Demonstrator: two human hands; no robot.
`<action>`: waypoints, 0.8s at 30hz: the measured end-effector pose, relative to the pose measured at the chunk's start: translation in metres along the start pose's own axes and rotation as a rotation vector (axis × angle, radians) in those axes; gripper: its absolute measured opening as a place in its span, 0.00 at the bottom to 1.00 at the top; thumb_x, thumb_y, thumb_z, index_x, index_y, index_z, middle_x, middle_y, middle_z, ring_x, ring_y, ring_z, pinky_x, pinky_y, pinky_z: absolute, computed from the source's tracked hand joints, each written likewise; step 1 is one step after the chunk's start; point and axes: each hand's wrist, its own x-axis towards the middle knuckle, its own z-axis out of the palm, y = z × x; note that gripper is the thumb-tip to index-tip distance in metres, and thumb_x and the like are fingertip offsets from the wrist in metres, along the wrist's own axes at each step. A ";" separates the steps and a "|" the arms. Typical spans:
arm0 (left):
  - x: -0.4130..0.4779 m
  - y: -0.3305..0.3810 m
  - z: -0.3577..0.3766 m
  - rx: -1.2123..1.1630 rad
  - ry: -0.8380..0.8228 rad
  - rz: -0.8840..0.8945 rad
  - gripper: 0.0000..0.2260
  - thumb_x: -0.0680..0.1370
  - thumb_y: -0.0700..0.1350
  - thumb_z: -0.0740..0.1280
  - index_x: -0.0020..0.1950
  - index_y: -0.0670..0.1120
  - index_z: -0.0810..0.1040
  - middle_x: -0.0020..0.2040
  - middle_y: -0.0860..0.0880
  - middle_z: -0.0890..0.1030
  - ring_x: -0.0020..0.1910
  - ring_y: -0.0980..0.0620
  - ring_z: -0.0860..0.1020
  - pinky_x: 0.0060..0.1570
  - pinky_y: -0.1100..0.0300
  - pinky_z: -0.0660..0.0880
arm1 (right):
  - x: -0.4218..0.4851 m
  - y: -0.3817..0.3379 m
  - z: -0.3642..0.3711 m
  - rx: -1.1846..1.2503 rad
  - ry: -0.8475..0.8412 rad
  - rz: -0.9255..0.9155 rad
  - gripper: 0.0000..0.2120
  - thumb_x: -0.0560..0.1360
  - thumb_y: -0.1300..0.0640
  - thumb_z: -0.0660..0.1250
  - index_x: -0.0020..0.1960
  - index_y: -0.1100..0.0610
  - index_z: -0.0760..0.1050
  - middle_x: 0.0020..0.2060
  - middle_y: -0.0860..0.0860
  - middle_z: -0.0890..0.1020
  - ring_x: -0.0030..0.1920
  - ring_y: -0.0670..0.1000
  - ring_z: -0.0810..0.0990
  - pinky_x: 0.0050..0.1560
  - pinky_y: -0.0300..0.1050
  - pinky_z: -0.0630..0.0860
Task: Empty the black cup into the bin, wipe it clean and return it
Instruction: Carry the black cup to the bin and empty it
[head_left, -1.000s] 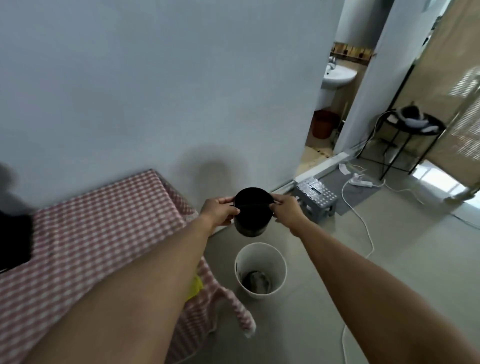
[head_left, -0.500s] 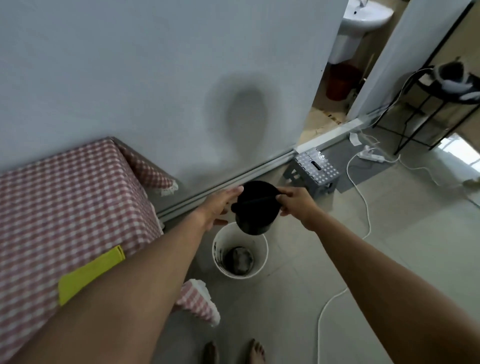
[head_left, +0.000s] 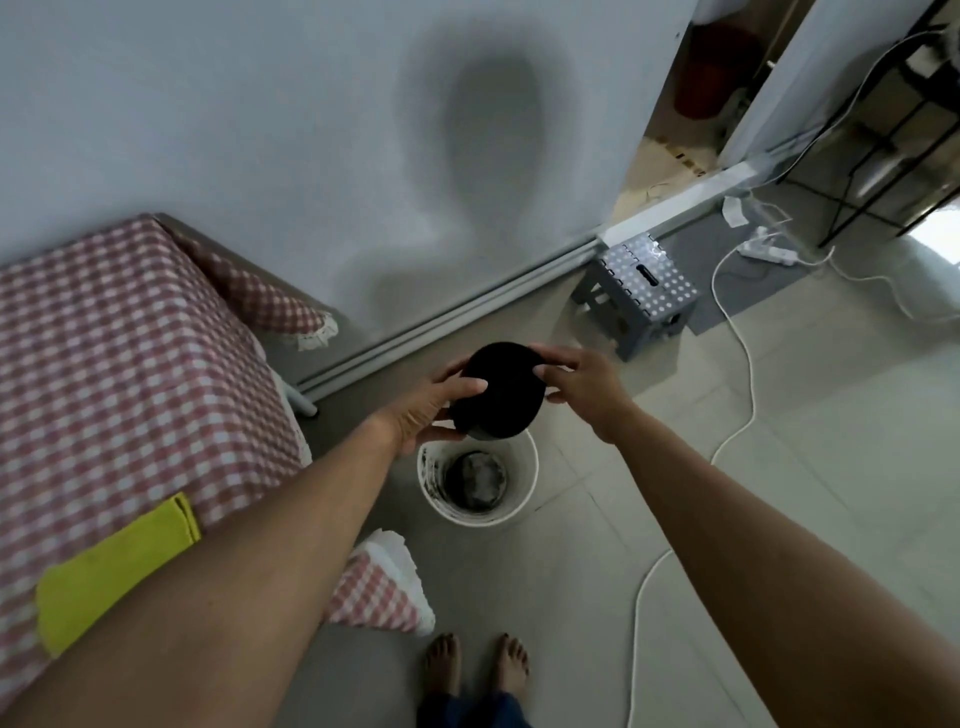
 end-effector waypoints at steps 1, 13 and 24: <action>0.006 -0.008 -0.002 -0.010 0.010 0.000 0.29 0.72 0.51 0.75 0.72 0.61 0.73 0.67 0.49 0.78 0.63 0.47 0.78 0.50 0.54 0.80 | 0.005 0.008 0.005 0.026 -0.004 0.023 0.17 0.77 0.67 0.64 0.62 0.53 0.79 0.48 0.48 0.83 0.46 0.49 0.81 0.47 0.48 0.79; 0.128 -0.142 -0.019 -0.161 0.175 -0.137 0.28 0.73 0.45 0.77 0.71 0.58 0.75 0.69 0.50 0.76 0.64 0.45 0.76 0.62 0.41 0.78 | 0.081 0.170 0.059 0.176 0.026 0.275 0.15 0.78 0.68 0.64 0.63 0.60 0.79 0.52 0.56 0.83 0.45 0.50 0.83 0.36 0.35 0.79; 0.231 -0.248 -0.026 -0.057 0.292 -0.126 0.35 0.64 0.51 0.82 0.68 0.63 0.75 0.68 0.52 0.74 0.66 0.46 0.76 0.65 0.42 0.77 | 0.140 0.330 0.096 -0.041 0.124 0.338 0.14 0.77 0.64 0.64 0.56 0.53 0.84 0.47 0.52 0.85 0.52 0.57 0.84 0.56 0.52 0.80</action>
